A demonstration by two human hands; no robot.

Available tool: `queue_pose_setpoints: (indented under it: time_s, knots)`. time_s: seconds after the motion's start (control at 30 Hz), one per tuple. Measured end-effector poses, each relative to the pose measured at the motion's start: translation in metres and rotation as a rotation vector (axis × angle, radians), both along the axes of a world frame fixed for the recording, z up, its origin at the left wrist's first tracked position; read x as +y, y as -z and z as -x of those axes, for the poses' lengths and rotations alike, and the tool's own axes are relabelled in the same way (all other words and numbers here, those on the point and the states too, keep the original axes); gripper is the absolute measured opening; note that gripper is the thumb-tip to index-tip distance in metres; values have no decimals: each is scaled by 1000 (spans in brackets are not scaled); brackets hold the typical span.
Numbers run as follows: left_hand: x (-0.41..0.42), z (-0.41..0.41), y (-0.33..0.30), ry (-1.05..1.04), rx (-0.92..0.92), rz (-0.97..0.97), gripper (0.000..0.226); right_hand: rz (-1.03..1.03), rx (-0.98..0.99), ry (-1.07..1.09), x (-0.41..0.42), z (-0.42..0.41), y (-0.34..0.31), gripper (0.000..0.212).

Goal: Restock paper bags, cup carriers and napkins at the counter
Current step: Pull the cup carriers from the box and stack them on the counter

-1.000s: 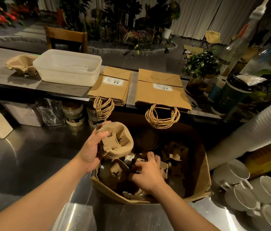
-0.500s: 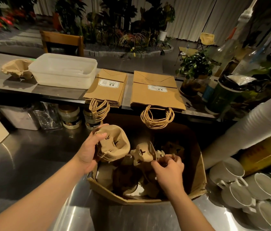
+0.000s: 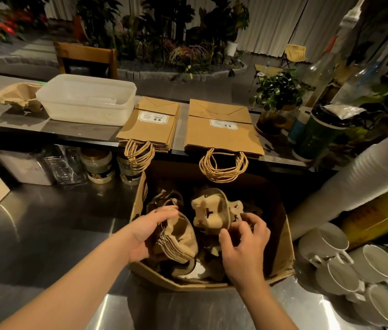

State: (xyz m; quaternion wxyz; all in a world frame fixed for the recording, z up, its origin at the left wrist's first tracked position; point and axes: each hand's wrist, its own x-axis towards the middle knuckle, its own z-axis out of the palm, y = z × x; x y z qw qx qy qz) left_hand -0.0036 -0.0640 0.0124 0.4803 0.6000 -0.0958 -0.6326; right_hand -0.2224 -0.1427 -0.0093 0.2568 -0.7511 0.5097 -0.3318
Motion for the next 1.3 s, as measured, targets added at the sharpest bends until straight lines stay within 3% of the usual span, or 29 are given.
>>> queue_pose_setpoints:
  time_s: [0.2,0.33,0.43,0.6,1.0,1.2,1.3]
  knots:
    - [4,4,0,42,145,-84,78,449,135,-240,4,2,11,16]
    - [1,-1,3,-24,159,-93,99,580,202,-379,3,6,14,22]
    - [0,1,2,-17,170,-87,100,619,273,-448,0,8,14,23]
    - [3,5,0,22,126,-73,93,553,367,-521,-1,13,8,28]
    - [6,6,4,10,71,-21,49,224,92,-452,2,3,-8,44]
    - [6,2,12,-39,83,-6,44,70,-109,-205,3,-3,-13,64]
    - [5,2,13,-70,96,4,38,39,-297,-56,4,-6,-13,52]
